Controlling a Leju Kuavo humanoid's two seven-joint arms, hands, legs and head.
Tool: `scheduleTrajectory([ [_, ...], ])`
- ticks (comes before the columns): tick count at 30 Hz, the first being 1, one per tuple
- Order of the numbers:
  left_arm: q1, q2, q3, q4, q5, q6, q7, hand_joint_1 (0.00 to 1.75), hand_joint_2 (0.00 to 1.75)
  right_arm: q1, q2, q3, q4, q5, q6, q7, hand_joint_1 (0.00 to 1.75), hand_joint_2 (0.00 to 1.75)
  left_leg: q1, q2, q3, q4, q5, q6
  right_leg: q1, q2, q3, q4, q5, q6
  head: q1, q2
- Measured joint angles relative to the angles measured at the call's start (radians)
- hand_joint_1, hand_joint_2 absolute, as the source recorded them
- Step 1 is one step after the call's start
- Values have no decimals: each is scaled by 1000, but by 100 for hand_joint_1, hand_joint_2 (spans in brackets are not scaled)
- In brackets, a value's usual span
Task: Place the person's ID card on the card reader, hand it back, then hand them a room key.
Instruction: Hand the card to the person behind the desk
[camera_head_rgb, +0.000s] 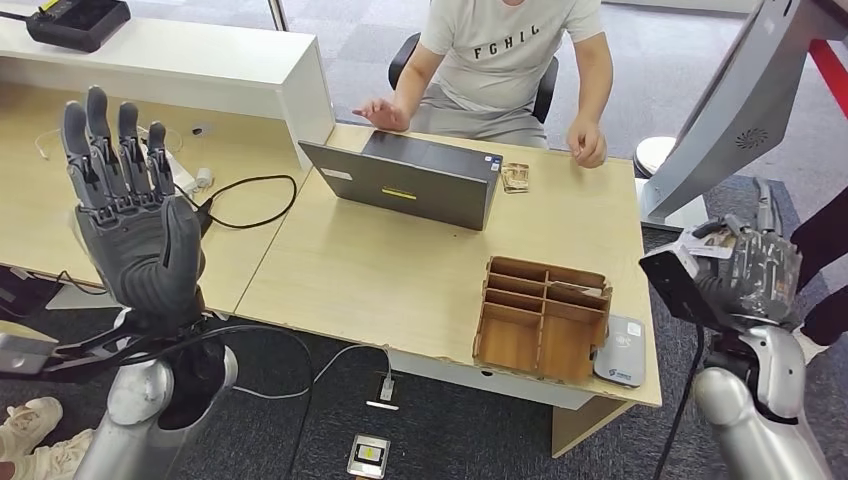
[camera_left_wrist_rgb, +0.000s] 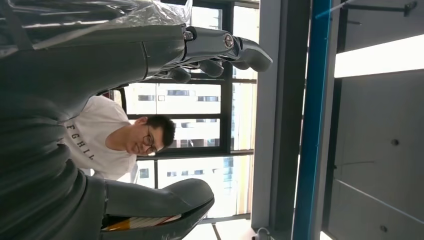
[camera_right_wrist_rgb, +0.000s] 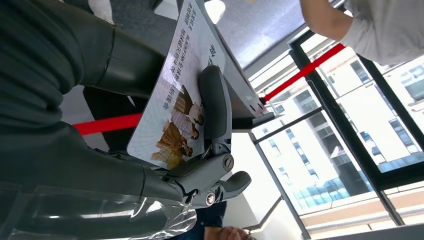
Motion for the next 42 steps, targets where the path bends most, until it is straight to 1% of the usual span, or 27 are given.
scheduleTrajectory([
  [5,-33,-1,-17,13,17,-13,-12,0,175,-101,14,36,11,11,39,-12,175,175,0,0,0,0,0,0,0,0,0,0,0,0,0,0],
  [9,-49,-1,-29,21,22,-14,-16,0,175,-175,37,67,47,11,44,-25,175,175,0,0,0,0,0,0,0,0,0,0,0,0,0,0],
  [13,-60,-1,-38,28,23,-12,-19,0,175,-227,65,96,89,9,44,-30,175,175,0,0,0,0,0,0,0,0,0,0,0,0,0,0],
  [20,-66,-1,-48,33,24,-9,-20,0,175,-257,91,123,134,3,41,-37,175,175,0,0,0,0,0,0,0,0,0,0,0,0,0,0],
  [23,-67,-1,-53,35,25,-3,-23,0,175,-267,104,135,154,-2,43,-55,175,175,0,0,-1,0,0,0,0,0,0,0,0,0,0,0],
  [26,-70,-1,-58,37,34,2,-25,0,175,-289,130,159,188,12,53,-65,175,175,0,0,0,0,0,0,0,0,0,0,0,0,0,0],
  [30,-79,-2,-66,46,55,-12,-35,0,175,-324,171,202,251,54,76,-55,175,175,1,0,0,0,1,-1,1,0,-1,1,0,0,0,0],
  [34,-86,-6,-75,60,68,-19,-51,0,175,-356,206,233,315,68,78,-54,175,175,1,0,0,0,1,-1,1,0,0,1,0,0,0,0],
  [42,-97,-12,-85,83,75,-21,-58,0,175,-398,240,268,399,88,96,-37,175,175,1,0,0,0,1,-1,1,0,-1,1,0,0,0,0],
])
